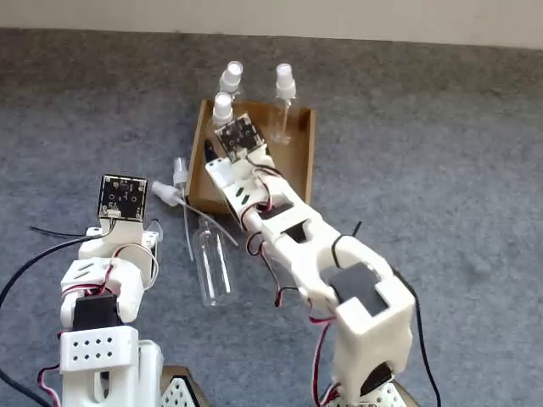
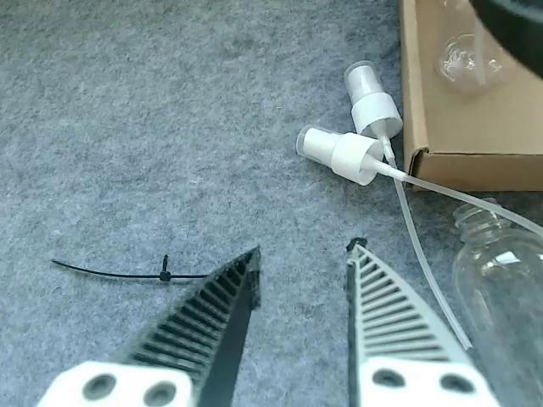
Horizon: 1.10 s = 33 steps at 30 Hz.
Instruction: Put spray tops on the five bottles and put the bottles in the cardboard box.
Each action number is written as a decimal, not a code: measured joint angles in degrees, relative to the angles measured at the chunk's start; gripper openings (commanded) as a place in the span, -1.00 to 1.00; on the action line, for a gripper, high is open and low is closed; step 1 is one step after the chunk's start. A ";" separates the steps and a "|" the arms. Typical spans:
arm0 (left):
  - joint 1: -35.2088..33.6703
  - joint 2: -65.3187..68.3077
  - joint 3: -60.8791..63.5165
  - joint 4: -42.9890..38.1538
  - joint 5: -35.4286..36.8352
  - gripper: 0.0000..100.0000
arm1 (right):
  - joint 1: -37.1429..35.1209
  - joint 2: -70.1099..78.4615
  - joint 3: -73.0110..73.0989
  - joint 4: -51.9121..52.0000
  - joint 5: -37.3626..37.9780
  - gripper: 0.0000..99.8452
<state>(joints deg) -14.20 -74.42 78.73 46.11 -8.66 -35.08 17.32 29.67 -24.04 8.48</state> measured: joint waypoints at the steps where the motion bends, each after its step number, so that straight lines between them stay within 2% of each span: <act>1: 0.00 0.00 0.00 0.00 0.00 -0.68 | 0.00 -1.41 0.00 1.67 0.00 -0.49; 9: 0.00 0.00 0.00 0.00 0.00 -0.68 | 0.00 -13.80 0.00 18.81 0.18 -0.49; 16: -0.53 0.00 0.00 0.00 0.00 -0.68 | -2.20 -25.76 -0.35 45.01 -0.26 -0.49; 20: -3.08 0.00 -0.09 0.00 0.00 -0.68 | -7.03 -27.34 -3.78 62.86 -9.76 -0.49; 23: -3.69 0.00 -0.09 0.00 0.00 -0.68 | -11.08 -27.34 -6.77 72.53 -16.26 -0.49; 28: -3.69 0.00 -0.09 0.00 0.00 -0.68 | -16.35 -26.02 -8.53 79.12 -24.79 -0.49; 33: -3.69 0.00 -0.09 0.00 0.00 -0.68 | -17.14 -21.01 -8.53 81.67 -31.91 -0.49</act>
<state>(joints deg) -17.89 -74.42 78.64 46.11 -8.66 -52.22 -3.69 21.14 57.63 -23.43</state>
